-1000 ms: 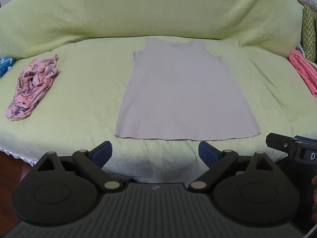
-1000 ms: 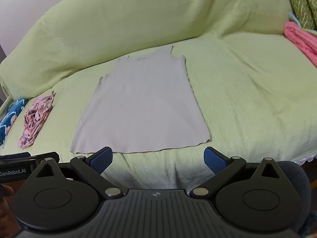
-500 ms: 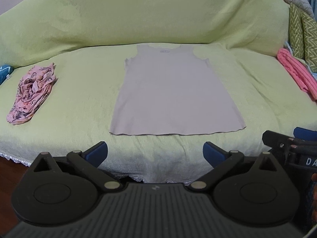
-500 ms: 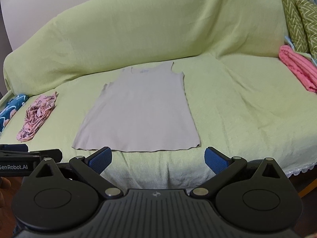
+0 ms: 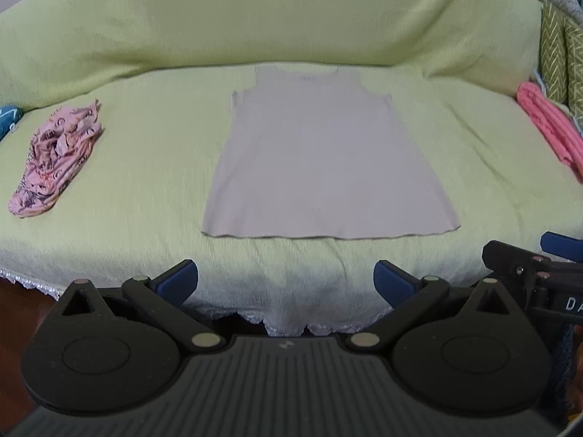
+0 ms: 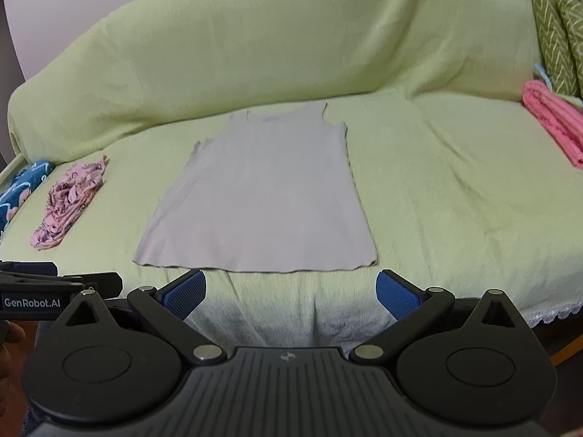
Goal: Fold clothes
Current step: 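Release the top and pull both grippers back from the sofa, then move both grippers to the beige top's hem and pinch it closed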
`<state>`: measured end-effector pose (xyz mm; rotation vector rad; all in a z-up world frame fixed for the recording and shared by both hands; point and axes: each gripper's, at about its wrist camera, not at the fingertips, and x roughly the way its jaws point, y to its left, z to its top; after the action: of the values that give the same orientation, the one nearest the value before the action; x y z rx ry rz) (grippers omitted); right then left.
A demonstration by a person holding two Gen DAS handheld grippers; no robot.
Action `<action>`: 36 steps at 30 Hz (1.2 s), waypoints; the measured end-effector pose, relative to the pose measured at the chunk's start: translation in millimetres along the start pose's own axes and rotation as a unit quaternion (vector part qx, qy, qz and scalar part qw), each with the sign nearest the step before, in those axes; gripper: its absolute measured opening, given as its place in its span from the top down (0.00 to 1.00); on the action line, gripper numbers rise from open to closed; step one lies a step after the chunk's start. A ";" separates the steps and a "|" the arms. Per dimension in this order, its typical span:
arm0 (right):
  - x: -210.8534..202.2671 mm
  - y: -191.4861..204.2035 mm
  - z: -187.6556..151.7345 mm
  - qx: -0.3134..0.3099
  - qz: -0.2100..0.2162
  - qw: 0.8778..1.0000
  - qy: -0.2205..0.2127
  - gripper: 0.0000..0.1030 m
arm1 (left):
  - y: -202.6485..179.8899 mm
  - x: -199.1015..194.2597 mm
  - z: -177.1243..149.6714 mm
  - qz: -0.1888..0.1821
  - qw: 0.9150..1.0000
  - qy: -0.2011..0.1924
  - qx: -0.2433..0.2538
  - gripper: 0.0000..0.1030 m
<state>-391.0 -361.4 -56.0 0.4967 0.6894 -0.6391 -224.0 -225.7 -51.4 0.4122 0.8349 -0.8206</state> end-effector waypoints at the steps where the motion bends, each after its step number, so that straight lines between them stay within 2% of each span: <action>1: 3.6 -0.4 0.2 0.001 0.000 1.000 0.005 0.01 | -0.2 3.6 0.6 0.001 1.000 0.004 0.000 0.01; 22: 66.9 -9.5 13.3 0.020 -0.008 0.997 0.072 0.01 | 11.6 62.2 16.1 0.010 0.998 0.065 -0.005 0.01; 30: 93.9 -15.4 23.9 0.025 -0.008 0.995 0.092 0.01 | 13.9 87.0 28.8 0.005 0.997 0.071 -0.006 0.01; 33: 105.6 -20.3 30.2 0.025 -0.005 0.995 0.096 0.01 | 19.1 99.9 38.2 -0.003 0.998 0.058 -0.003 0.01; 35: 112.2 -26.1 38.2 0.028 0.003 0.996 0.086 0.01 | 24.4 109.5 48.3 -0.011 0.999 0.046 -0.001 0.01; 36: 113.6 -31.5 44.2 0.033 0.012 0.997 0.066 0.01 | 27.0 114.3 53.4 -0.015 0.999 0.040 0.000 0.01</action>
<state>-325.8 -452.4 -113.6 0.6119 0.7876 -0.6125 -131.5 -295.7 -107.7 0.4353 0.9166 -0.8353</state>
